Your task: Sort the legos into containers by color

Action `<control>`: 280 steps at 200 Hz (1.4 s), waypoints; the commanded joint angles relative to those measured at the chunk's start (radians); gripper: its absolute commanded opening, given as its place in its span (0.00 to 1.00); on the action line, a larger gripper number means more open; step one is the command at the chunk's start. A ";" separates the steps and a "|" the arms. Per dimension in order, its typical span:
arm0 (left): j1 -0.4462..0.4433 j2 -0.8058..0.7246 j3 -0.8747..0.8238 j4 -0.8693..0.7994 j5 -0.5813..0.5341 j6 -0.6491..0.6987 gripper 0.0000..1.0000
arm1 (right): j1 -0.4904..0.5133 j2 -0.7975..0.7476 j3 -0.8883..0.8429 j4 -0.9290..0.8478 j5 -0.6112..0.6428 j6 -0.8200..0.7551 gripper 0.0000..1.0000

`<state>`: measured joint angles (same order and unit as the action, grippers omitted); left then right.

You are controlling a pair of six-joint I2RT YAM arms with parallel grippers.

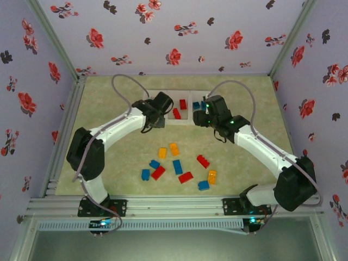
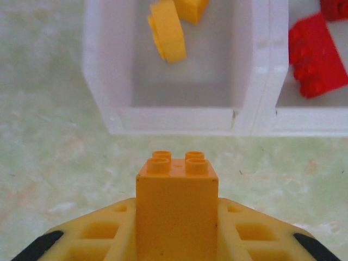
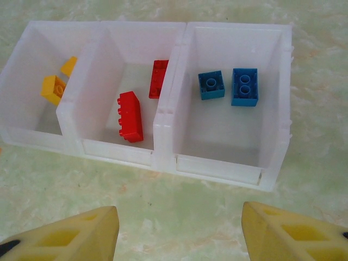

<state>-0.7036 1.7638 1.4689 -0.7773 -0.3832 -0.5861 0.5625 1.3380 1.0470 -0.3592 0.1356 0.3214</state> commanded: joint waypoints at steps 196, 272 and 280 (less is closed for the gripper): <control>0.185 0.213 0.441 -0.021 0.168 0.267 0.63 | -0.001 -0.114 -0.047 -0.064 0.067 -0.013 0.62; 0.185 0.017 0.267 0.009 0.151 0.245 0.63 | -0.001 -0.094 -0.042 -0.055 0.050 -0.013 0.62; 0.182 -0.007 0.243 0.015 0.152 0.243 0.62 | -0.001 -0.093 -0.041 -0.057 0.047 -0.014 0.62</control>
<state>-0.5232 1.8416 1.7668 -0.7753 -0.2310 -0.3397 0.5629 1.2419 1.0122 -0.4175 0.1776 0.3214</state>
